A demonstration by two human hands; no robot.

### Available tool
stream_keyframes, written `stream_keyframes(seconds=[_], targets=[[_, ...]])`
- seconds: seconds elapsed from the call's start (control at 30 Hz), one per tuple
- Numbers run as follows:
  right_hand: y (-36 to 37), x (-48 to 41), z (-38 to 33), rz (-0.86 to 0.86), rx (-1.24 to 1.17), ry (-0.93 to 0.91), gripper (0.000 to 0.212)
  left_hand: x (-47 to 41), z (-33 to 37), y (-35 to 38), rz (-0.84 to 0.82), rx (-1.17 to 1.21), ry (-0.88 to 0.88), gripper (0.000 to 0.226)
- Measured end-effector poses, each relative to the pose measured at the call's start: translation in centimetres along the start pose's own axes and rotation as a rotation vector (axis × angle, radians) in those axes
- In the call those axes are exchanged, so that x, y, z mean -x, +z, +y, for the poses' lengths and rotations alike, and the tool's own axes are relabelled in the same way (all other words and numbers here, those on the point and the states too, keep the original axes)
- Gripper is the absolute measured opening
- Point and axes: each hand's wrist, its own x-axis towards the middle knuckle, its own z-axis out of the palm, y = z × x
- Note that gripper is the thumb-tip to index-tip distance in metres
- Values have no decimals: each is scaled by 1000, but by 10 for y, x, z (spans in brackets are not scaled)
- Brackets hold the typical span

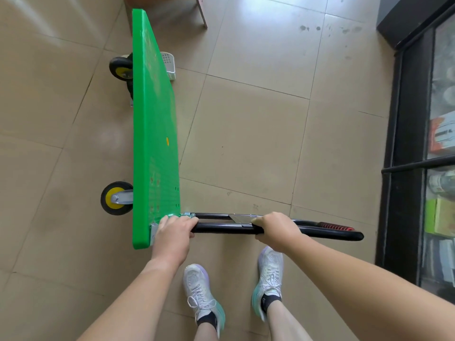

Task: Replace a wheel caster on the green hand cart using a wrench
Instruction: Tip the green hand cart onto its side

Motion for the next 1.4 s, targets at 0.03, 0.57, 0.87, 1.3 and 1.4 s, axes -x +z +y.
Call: stream_keyframes(seconds=[0.03,0.57,0.87,1.3,1.4], targets=[[0,2,3,3,-11,7,10,0,4,1,-8,5,2,33],[-2,33,34,-73,-110,135,2,3,50,-4,-222,-27,5,30],[-91,61,-28,-92,-189,121,60,8,70,-114,-237,61,-48,51],[-460,227,-184,529,-54,-156,55,103,100,-517,304,69,-123,38],[-512,276,-224,654,1,-242,53,156,94,-588,427,51,-120,36]])
